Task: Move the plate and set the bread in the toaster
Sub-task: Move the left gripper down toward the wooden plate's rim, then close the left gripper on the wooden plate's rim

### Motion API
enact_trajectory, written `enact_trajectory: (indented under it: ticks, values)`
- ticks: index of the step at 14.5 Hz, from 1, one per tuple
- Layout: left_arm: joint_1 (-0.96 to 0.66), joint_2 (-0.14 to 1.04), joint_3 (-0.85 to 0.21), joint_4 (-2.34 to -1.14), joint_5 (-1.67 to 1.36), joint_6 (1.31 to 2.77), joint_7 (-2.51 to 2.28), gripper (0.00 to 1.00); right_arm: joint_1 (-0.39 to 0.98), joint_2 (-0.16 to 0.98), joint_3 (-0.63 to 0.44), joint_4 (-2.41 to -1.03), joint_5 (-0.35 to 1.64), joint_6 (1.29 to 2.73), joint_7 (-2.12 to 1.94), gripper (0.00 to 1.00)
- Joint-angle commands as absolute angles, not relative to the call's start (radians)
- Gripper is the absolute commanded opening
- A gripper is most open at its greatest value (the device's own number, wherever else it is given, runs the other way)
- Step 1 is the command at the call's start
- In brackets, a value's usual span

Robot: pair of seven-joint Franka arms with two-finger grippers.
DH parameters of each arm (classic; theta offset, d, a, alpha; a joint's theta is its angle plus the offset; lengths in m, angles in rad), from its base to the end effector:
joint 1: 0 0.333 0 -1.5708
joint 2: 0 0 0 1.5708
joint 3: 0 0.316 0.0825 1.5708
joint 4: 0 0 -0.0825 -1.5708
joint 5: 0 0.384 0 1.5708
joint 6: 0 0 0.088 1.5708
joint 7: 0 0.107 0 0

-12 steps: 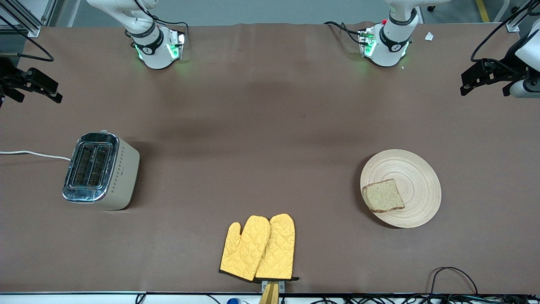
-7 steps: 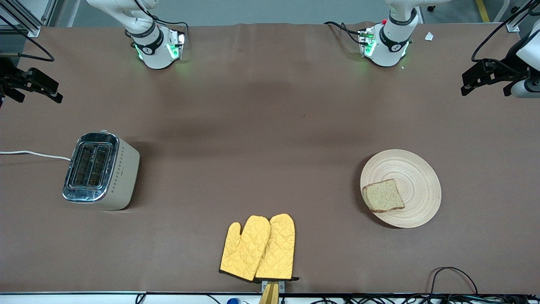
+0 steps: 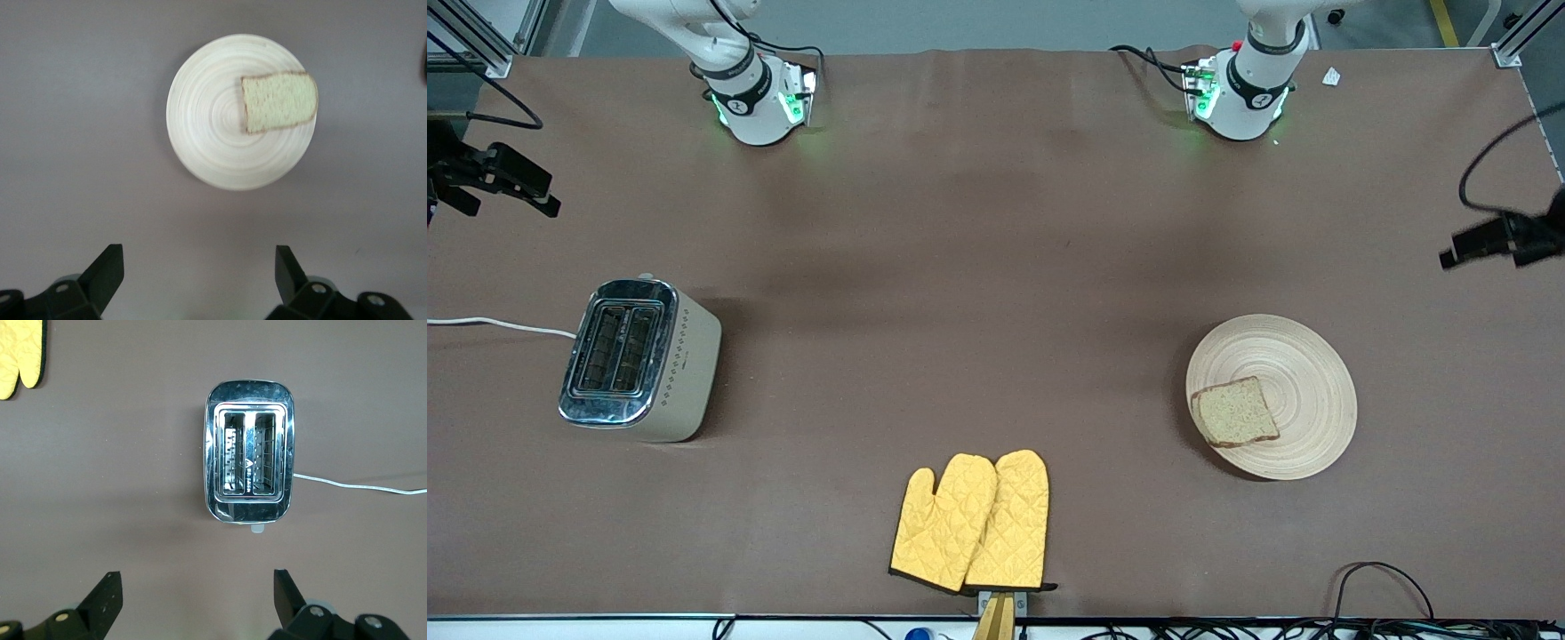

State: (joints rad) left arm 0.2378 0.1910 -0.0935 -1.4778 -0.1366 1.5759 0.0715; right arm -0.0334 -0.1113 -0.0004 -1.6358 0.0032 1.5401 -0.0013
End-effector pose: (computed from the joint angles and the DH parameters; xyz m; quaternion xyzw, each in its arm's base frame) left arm 0.6039 0.0782 0.5591 0.9952 0.0402 -0.0373 0.0815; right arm 0.5160 -0.0171 0.6508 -0.9998 0.0162 -0.0078 0.0015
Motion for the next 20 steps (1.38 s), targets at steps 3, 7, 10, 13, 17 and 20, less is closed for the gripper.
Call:
enact_trajectory:
  ticks: [3,7,10,13,17,20]
  values:
    - [0.408,0.509,-0.100,-1.421,-0.432,1.660,0.265,1.00,-0.037,-0.120,0.002,-1.641,0.020,1.542,0.003,1.00]
    - [0.463,0.695,-0.100,-1.404,-0.552,1.768,0.480,1.00,-0.038,-0.121,0.002,-1.641,0.020,1.542,0.003,1.00]
    - [0.485,0.781,-0.100,-1.402,-0.655,1.818,0.544,1.00,-0.040,-0.121,0.000,-1.641,0.020,1.539,0.003,1.00]
    - [0.494,0.857,-0.100,-1.364,-0.716,1.842,0.618,1.00,-0.040,-0.121,0.000,-1.641,0.020,1.539,0.003,1.00]
    - [0.492,0.919,-0.103,-1.358,-0.792,1.842,0.623,1.00,-0.040,-0.121,0.000,-1.641,0.020,1.539,0.003,1.00]
    - [0.491,0.922,-0.103,-1.362,-0.784,1.833,0.638,0.80,-0.041,-0.120,0.000,-1.641,0.020,1.539,0.003,1.00]
